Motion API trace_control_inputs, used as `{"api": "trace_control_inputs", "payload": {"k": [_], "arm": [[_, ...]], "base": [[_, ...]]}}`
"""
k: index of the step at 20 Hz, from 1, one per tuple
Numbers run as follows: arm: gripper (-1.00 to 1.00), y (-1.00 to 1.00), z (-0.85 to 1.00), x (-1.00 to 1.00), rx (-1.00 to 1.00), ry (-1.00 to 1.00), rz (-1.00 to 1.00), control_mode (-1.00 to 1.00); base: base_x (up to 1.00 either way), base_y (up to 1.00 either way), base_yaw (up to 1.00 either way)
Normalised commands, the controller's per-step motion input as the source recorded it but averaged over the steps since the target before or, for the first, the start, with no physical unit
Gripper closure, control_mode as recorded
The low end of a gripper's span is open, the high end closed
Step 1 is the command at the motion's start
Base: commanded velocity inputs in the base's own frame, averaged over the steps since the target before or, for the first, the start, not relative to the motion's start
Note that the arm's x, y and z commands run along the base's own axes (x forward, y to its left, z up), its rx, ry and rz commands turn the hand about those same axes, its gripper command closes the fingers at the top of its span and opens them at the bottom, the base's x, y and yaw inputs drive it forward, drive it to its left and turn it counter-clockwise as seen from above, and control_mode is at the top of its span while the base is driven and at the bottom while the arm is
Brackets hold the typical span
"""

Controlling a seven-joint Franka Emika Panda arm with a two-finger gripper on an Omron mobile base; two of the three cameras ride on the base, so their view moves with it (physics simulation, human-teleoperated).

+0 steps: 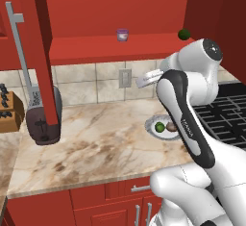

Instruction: Pick the avocado and bread from the counter and place them on the plate. Then pick the jam from the cabinet and place it next to the plate. Lastly close the cabinet door.

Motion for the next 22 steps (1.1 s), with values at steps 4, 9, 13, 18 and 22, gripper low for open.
{"api": "trace_control_inputs", "payload": {"k": [4, 9, 13, 18, 22], "arm": [[-1.0, 0.05, 0.7, 0.0, -0.06, -0.09, -0.01, -1.0], [-1.0, 0.0, 0.54, 0.0, -0.03, -0.02, -0.04, -1.0], [-1.0, 0.0, 0.33, 0.04, -0.01, 0.0, -0.02, -1.0], [-1.0, 0.0, 0.1, 0.25, -0.01, 0.0, -0.04, -1.0], [-1.0, -0.01, 0.0, 0.36, 0.0, 0.0, -0.06, -1.0]], "base": [[0.0, 0.0, 0.0], [0.0, 0.0, 0.0], [0.0, 0.0, 0.0], [0.0, 0.0, 0.0], [0.0, 0.0, 0.0]]}}
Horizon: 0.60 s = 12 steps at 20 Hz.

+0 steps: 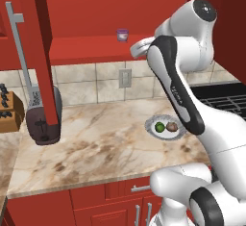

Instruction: Pick the avocado and bread from the counter and place them on the plate. Then pick the jam from the cabinet and place it next to the plate. Lastly close the cabinet door.

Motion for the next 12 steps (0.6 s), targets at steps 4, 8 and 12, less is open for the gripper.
{"api": "trace_control_inputs", "payload": {"k": [4, 8, 12], "arm": [[-1.0, -0.02, -0.02, 0.38, 0.05, -0.01, -0.05, -1.0], [-1.0, -0.05, 0.0, 0.39, 0.09, 0.0, -0.05, -1.0], [-1.0, -0.07, 0.0, 0.37, 0.14, 0.0, -0.06, -1.0]], "base": [[0.0, 0.0, 0.0], [0.0, 0.0, 0.0], [0.0, 0.0, 0.0]]}}
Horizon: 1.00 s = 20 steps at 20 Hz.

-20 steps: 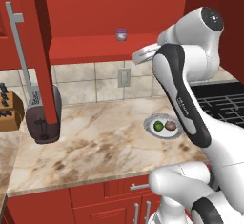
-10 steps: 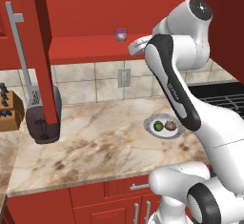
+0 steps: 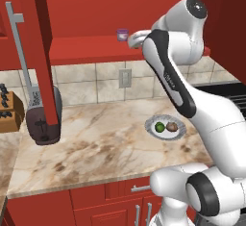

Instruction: Pick the avocado and bread from the counter and place them on the plate. Then pick the jam from the cabinet and place it next to the plate. Lastly close the cabinet door.

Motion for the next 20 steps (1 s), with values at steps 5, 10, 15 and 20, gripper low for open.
{"api": "trace_control_inputs", "payload": {"k": [5, 10, 15, 20], "arm": [[-1.0, -0.02, 0.0, 0.43, 0.11, 0.0, -0.06, -1.0], [-1.0, 0.0, 0.0, 0.38, 0.01, 0.01, -0.02, -1.0], [-1.0, 0.0, 0.03, 0.27, 0.0, 0.13, -0.02, -1.0], [-1.0, 0.0, 0.04, 0.32, -0.02, 0.17, -0.01, -1.0]], "base": [[0.0, 0.0, 0.0], [0.0, 0.0, 0.0], [0.0, 0.0, 0.0], [0.0, 0.0, 0.0]]}}
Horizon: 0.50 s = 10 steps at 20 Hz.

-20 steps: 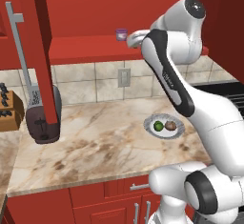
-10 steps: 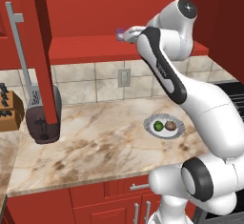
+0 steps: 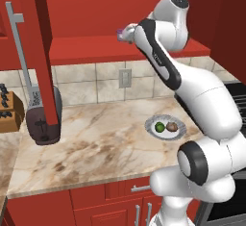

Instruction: Pick the avocado and bread from the counter and place them on the plate. Then pick the jam from the cabinet and place it next to the plate. Lastly close the cabinet door.

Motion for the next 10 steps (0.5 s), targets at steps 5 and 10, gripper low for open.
{"api": "trace_control_inputs", "payload": {"k": [5, 10], "arm": [[-1.0, 0.0, 0.03, 0.37, -0.02, 0.11, 0.0, -1.0], [-1.0, 0.02, -0.17, 0.44, 0.0, 0.0, 0.0, -1.0]], "base": [[0.0, 0.0, 0.0], [0.0, 0.0, 0.0]]}}
